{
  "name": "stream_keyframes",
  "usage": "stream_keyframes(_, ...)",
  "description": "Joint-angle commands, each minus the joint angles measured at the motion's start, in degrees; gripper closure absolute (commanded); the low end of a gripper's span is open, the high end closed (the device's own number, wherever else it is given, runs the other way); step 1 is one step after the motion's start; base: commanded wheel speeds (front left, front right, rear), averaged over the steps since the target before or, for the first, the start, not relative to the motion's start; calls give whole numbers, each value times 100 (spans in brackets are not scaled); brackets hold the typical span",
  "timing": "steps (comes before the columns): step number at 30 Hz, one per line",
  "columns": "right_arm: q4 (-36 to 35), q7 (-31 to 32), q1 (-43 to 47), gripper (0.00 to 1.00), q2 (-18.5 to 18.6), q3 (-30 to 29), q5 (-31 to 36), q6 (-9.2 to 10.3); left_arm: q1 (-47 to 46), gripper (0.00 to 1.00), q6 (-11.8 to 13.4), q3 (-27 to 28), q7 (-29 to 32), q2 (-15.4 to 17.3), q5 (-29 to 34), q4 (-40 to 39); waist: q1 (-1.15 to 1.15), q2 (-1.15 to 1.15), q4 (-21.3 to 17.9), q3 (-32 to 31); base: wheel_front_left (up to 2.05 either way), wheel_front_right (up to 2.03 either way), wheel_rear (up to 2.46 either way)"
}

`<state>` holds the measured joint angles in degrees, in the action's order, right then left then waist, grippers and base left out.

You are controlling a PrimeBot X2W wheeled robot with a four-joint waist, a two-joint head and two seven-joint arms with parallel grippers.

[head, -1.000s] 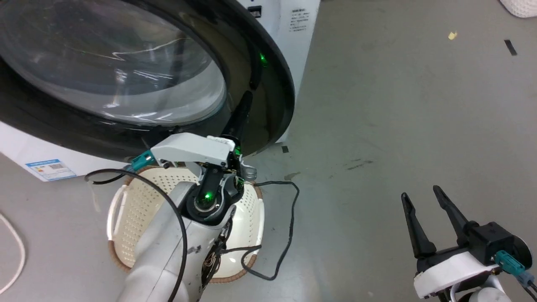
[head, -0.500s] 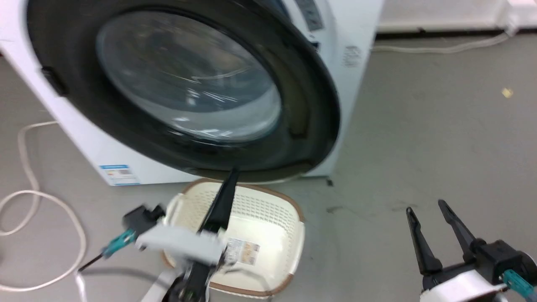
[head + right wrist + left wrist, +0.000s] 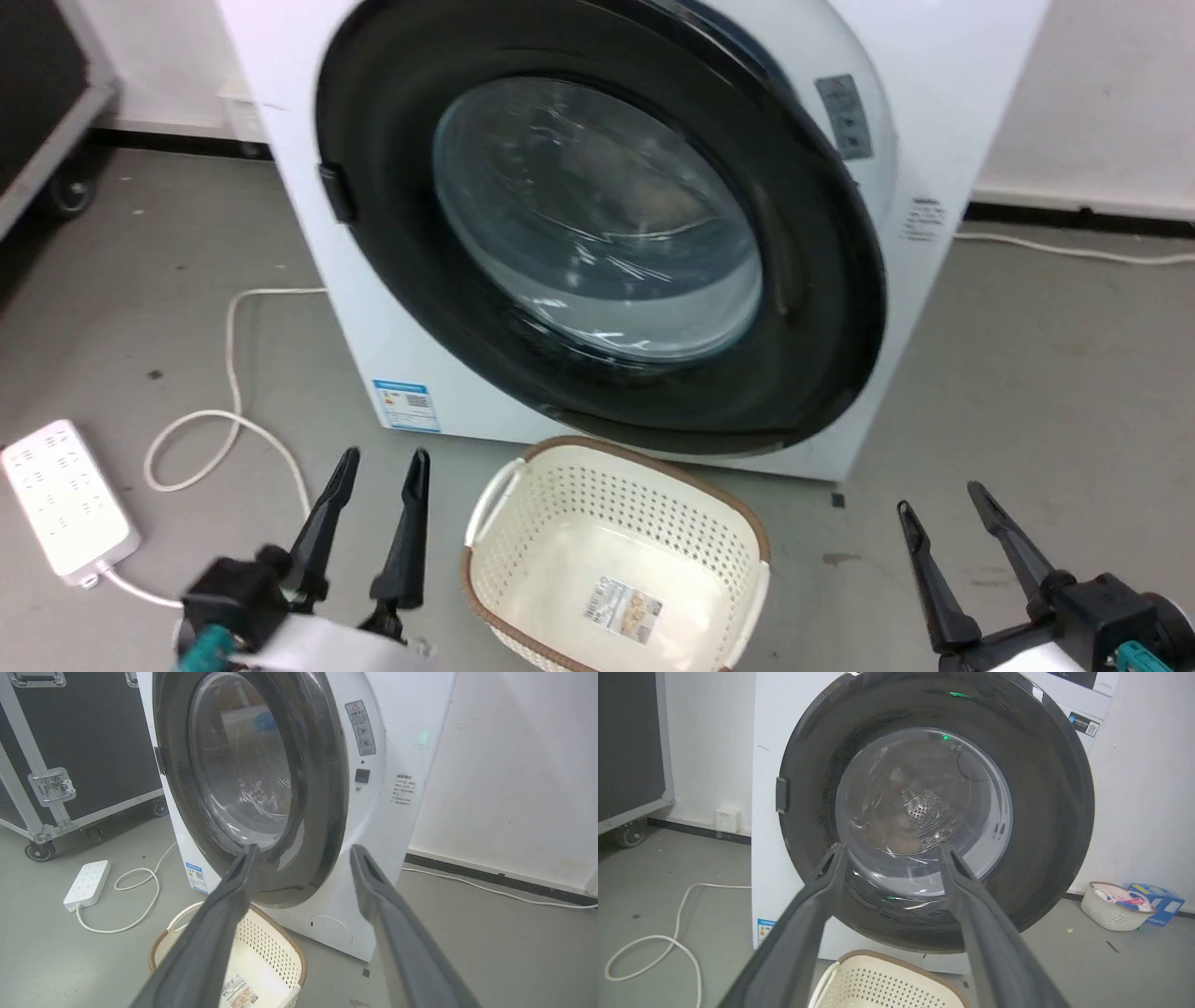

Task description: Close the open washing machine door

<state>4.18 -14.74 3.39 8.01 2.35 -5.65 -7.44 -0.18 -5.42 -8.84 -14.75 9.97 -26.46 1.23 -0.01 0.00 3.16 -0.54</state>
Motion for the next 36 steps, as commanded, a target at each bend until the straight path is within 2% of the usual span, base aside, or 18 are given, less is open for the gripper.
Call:
stream_keyframes(1, -6, -25, 91, 0, 11, 29, -1, -5, 134, 0, 91, 44, -24, 8, 422, -59, 1, 0, 83, -54, 0, 0, 0)
stream_keyframes(6, 10, -26, 110, 0, 12, 140, 5, -5, 407, 0, 378, 57, -24, -33, 1629, -140, 1, 0, 153, -31, 0, 0, 0)
stream_keyframes(11, -65, -19, 52, 0, 99, 354, -92, -5, 537, 0, 561, -23, -24, -146, 2079, -130, 1, 0, 269, 94, 0, 0, 0)
stream_keyframes(12, -88, -17, 9, 88, 158, 418, -114, -5, 532, 0, 569, -21, -24, -189, 2083, -139, 1, 0, 300, 143, 0, 0, 0)
stream_keyframes(13, -116, -10, -52, 100, 218, 487, -154, -5, 519, 0, 569, -22, -24, -223, 2086, -151, 1, 0, 334, 206, 0, 0, 0)
stream_keyframes(17, -195, 85, -346, 100, 487, 749, -251, -5, 439, 0, 534, -60, -24, -300, 2109, -142, 1, 0, 442, 441, 0, 0, 0)
stream_keyframes(19, -223, 187, -627, 100, 704, 945, -326, -5, 358, 0, 514, -88, -24, -353, 2115, -110, 1, 0, 515, 614, 0, 0, 0)
stream_keyframes(20, -208, 315, -974, 100, 967, 1144, -412, -5, 263, 0, 503, -122, -25, -403, 2133, -89, 1, 0, 597, 801, 0, 0, 0)
stream_keyframes(21, -208, 315, -974, 100, 967, 1144, -412, -5, 263, 0, 503, -122, -25, -403, 2133, -89, 1, 0, 597, 801, 0, 0, 0)
stream_keyframes(22, -153, 451, -1367, 100, 1200, 1239, -581, -5, 163, 0, 504, -150, -25, -452, 2147, -86, 1, 0, 680, 991, 0, 0, 0)
stream_keyframes(23, -153, 451, -1367, 100, 1200, 1239, -581, -5, 163, 0, 504, -150, -25, -452, 2147, -86, 1, 0, 680, 991, 0, 0, 0)
stream_keyframes(30, 192, 920, -2707, 100, 2029, 1521, -1468, -5, -188, 0, 537, -238, -25, -594, 2143, -130, 1, 0, 1018, 1579, 0, 0, 0)
stream_keyframes(33, 524, 1067, -3174, 100, 2195, 1416, -2078, -5, -285, 0, 566, -288, -25, -634, 2138, -170, 1, 0, 1130, 1744, 0, 0, 0)
stream_keyframes(36, 871, 1162, -3580, 100, 2465, 1465, -2332, -5, -373, 0, 595, -354, -25, -663, 2126, -188, 1, 0, 1221, 1870, 0, 0, 0)
